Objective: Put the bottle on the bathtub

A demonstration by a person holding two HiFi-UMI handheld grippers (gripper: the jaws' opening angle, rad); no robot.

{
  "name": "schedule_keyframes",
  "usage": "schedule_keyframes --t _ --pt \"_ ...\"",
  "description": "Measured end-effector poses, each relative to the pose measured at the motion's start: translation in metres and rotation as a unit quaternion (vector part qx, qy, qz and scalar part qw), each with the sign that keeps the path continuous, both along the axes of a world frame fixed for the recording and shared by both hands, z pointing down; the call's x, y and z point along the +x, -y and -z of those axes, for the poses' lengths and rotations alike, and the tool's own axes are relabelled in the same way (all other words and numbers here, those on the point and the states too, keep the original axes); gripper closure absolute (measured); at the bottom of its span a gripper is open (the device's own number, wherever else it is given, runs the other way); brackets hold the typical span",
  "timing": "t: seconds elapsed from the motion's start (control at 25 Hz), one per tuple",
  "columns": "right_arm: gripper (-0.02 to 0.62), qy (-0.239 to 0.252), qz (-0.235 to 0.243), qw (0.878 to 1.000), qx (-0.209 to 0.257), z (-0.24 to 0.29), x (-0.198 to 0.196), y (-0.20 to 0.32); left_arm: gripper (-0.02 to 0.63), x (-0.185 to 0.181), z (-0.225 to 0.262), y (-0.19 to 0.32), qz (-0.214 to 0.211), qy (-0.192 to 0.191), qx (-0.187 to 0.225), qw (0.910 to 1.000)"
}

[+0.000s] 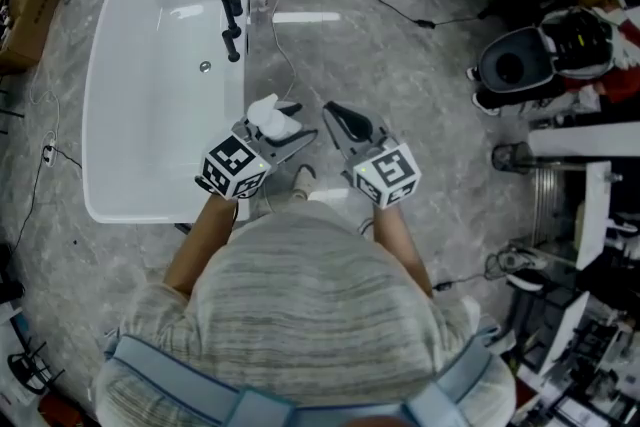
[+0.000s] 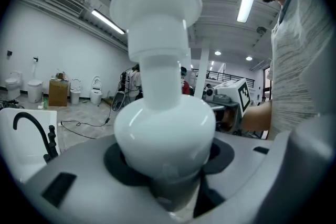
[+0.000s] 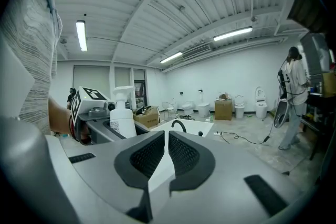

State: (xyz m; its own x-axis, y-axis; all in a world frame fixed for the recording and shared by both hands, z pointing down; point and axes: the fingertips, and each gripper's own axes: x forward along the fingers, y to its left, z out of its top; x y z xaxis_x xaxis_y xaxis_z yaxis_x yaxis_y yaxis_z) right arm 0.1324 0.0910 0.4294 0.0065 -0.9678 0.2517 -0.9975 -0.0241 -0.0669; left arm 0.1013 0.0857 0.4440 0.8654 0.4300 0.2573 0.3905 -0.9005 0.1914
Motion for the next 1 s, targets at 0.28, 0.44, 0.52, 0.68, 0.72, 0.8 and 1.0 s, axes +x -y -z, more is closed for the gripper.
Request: schedule_keyframes --t 0.28,0.44,0.52,0.68,0.72,0.8,1.0 --pt "0.591 -0.001 0.010 1.000 0.010 0.000 0.054 0.009 0.377 0.049 -0.003 0.003 0.000 0.012 0.009 0.9999" --pt "0.591 0.005 0.006 1.000 0.017 0.001 0.080 0.013 0.377 0.071 -0.004 0.006 0.003 0.011 0.012 0.9999" --pt "0.591 0.010 0.003 1.000 0.018 0.000 0.088 0.011 0.377 0.078 -0.004 0.006 0.004 0.011 0.011 0.9999" --pt "0.591 0.017 0.005 1.000 0.012 -0.006 0.095 0.006 0.377 0.083 -0.008 0.003 0.007 0.015 0.010 0.9998" --pt "0.591 0.016 0.010 1.000 0.011 -0.006 0.095 0.007 0.377 0.085 -0.009 0.004 0.010 0.016 0.009 0.9998" --pt "0.591 0.014 0.017 1.000 0.011 -0.004 0.096 0.010 0.377 0.090 -0.011 0.008 0.013 0.016 0.006 0.9998" --pt "0.591 0.010 0.021 0.999 0.023 0.000 0.110 0.019 0.377 0.109 -0.008 0.017 0.010 0.016 0.007 0.9998"
